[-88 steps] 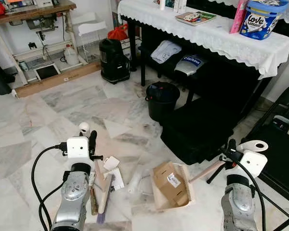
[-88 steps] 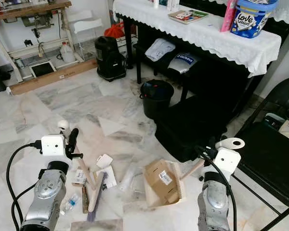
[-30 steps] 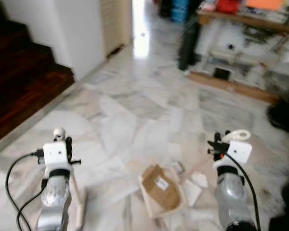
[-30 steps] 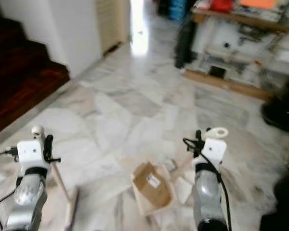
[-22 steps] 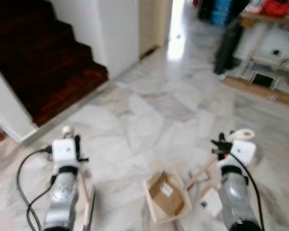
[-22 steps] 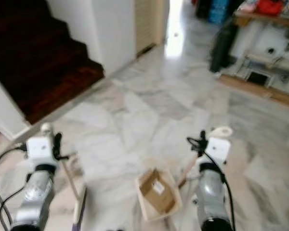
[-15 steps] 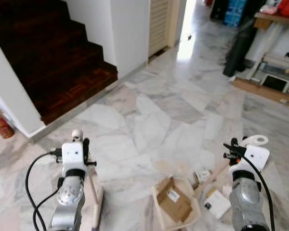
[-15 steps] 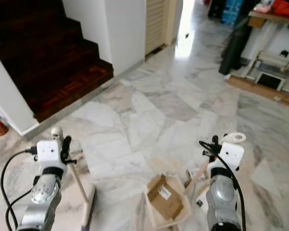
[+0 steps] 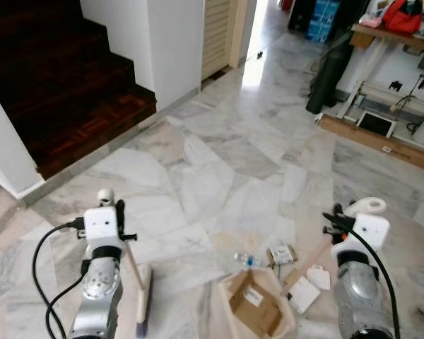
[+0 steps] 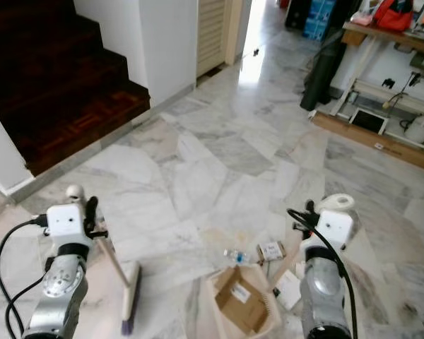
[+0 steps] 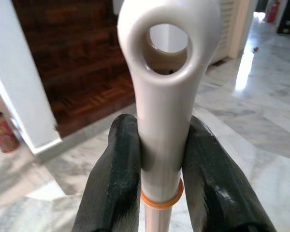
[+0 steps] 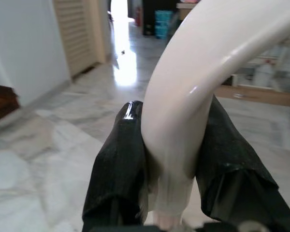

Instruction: Sweep floor

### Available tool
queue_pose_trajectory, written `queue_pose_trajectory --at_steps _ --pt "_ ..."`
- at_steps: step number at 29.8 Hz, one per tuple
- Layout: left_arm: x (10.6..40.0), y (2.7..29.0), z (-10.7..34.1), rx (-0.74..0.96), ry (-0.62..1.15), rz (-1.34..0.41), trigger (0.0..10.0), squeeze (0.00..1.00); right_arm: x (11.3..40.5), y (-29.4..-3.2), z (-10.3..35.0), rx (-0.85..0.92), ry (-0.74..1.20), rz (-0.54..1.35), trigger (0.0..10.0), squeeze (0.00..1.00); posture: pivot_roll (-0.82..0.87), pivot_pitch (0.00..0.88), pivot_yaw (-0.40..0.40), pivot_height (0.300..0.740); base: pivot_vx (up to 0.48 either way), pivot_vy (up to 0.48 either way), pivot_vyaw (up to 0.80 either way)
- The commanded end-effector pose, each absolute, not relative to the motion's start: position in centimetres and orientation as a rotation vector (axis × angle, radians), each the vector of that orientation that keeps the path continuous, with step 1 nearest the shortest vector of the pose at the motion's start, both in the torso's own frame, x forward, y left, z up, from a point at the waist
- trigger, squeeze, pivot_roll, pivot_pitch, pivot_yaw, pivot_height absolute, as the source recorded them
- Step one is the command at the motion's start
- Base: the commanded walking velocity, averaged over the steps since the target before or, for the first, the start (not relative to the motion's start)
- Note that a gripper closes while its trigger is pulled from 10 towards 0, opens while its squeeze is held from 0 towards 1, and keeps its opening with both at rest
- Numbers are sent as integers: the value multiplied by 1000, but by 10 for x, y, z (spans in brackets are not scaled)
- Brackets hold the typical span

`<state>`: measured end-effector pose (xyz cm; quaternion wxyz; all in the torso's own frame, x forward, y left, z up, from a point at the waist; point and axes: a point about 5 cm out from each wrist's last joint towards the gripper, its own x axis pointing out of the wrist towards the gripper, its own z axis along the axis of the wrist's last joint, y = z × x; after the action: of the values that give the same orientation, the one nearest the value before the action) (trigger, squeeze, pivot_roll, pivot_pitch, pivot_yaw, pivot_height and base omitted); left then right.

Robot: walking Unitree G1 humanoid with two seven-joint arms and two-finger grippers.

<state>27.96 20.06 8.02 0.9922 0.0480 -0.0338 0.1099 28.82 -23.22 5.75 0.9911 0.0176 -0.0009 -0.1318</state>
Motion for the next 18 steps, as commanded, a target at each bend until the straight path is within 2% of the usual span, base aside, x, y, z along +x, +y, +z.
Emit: queue_pose_trajectory --at_steps 1,10,18 --pt "280 205 89 125 -108 229 10000 0 298 -231 73 51 -69 -267 10000 0 1 0 -54 740 0 0 613" --pt "286 207 94 143 -119 214 10000 0 305 -229 84 58 -102 -273 10000 0 -23 0 -50 740 0 0 617" --pt "285 200 90 122 -108 210 10000 0 304 -231 83 48 -97 -274 10000 0 -28 0 -52 740 0 0 619"
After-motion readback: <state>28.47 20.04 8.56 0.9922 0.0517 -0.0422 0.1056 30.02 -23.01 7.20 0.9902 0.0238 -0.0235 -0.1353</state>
